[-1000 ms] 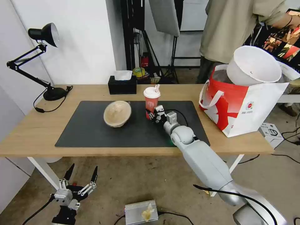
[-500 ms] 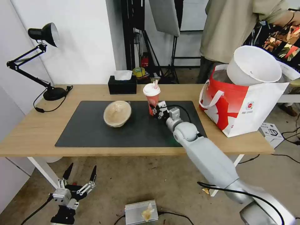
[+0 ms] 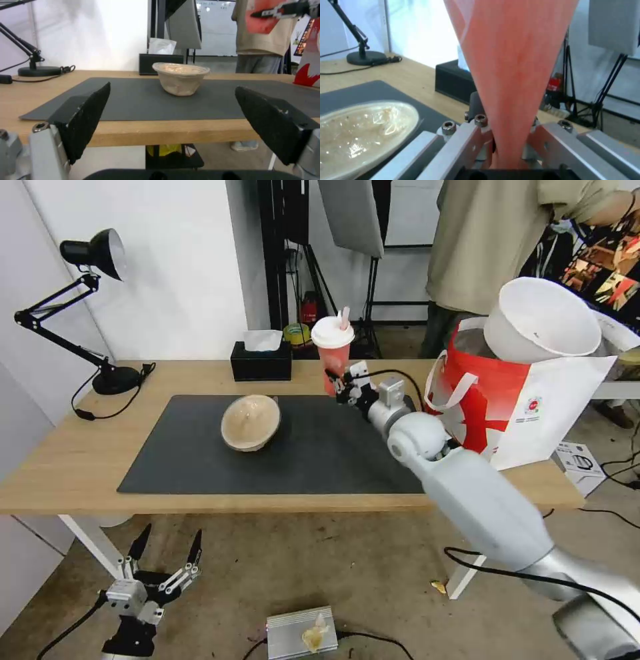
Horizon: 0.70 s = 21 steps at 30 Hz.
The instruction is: Pick up the trash from the table and place it into the takeout bag.
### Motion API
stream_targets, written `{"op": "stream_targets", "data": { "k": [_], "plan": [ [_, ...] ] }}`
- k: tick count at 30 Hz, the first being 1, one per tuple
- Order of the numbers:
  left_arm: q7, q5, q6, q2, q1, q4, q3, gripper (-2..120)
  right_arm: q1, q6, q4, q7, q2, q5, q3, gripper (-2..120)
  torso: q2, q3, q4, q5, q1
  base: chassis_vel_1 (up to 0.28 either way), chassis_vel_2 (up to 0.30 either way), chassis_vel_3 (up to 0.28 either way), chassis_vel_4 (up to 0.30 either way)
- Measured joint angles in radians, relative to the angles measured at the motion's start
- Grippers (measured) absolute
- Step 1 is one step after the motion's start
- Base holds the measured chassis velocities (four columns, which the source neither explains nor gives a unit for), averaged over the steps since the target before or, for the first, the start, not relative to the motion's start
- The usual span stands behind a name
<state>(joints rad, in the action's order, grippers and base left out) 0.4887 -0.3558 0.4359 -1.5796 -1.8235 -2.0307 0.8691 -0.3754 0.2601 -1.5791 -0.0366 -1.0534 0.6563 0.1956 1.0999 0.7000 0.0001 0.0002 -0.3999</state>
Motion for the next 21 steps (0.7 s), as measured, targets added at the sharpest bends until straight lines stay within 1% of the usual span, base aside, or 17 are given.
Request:
{"op": "stream_targets", "data": {
  "k": [3,4,7,8,10,12,15,17,19,21],
  "plan": [
    [0.0,0.002,-0.001,0.001,0.003,0.0,-0.002,100,0.016,0.008,-0.054,-0.012,0.063,0.038,0.002,3,0.0,0.0,-0.0002,0.0,0.0,0.0,0.0,0.0,0.0],
    [0.0,0.002,-0.001,0.001,0.003,0.0,-0.002,100,0.016,0.008,-0.054,-0.012,0.063,0.038,0.002,3,0.0,0.0,-0.0002,0.0,0.0,0.0,0.0,0.0,0.0],
    [0.0,0.007,-0.002,0.002,0.002,-0.005,-0.004,100,0.036,0.012,-0.092,-0.012,0.118,0.065,0.002,3,0.0,0.0,-0.0002,-0.0002,0.0,0.0,0.0,0.0,0.0],
    [0.0,0.007,-0.002,0.002,0.002,-0.005,-0.004,100,0.036,0.012,-0.092,-0.012,0.118,0.065,0.002,3,0.0,0.0,-0.0002,-0.0002,0.0,0.0,0.0,0.0,0.0],
    [0.001,0.009,-0.006,0.012,-0.003,-0.014,-0.003,100,0.061,0.012,-0.104,-0.01,0.148,0.089,0.0,3,0.0,0.0,-0.0001,0.0,0.0,0.0,0.0,0.0,0.0],
    [0.001,0.009,-0.006,0.013,-0.003,-0.015,-0.002,100,0.064,0.012,-0.104,-0.01,0.151,0.091,0.0,3,0.0,0.0,-0.0001,0.0,0.0,0.0,0.0,0.0,0.0],
    [0.001,0.01,-0.017,0.027,-0.006,-0.029,0.021,100,0.122,0.012,-0.131,-0.008,0.212,0.136,-0.005,3,0.0,0.0,0.0,-0.0001,0.0,0.0,0.0,0.0,0.0],
    [0.001,0.01,-0.017,0.028,-0.007,-0.03,0.022,100,0.127,0.012,-0.135,-0.008,0.219,0.139,-0.005,3,0.0,0.0,0.0,-0.0001,0.0,0.0,0.0,0.0,0.0],
    [0.004,0.014,-0.018,0.03,-0.014,-0.037,0.026,100,0.148,0.012,-0.159,0.006,0.271,0.154,-0.017,3,0.0,0.0,0.0,-0.0001,0.0,0.0,0.0,0.0,0.0],
    [0.005,0.016,-0.018,0.03,-0.016,-0.038,0.026,100,0.15,0.012,-0.165,0.013,0.284,0.154,-0.022,3,0.0,0.0,0.0,0.0,0.0,0.0,0.0,0.0,0.0]
  ]
}}
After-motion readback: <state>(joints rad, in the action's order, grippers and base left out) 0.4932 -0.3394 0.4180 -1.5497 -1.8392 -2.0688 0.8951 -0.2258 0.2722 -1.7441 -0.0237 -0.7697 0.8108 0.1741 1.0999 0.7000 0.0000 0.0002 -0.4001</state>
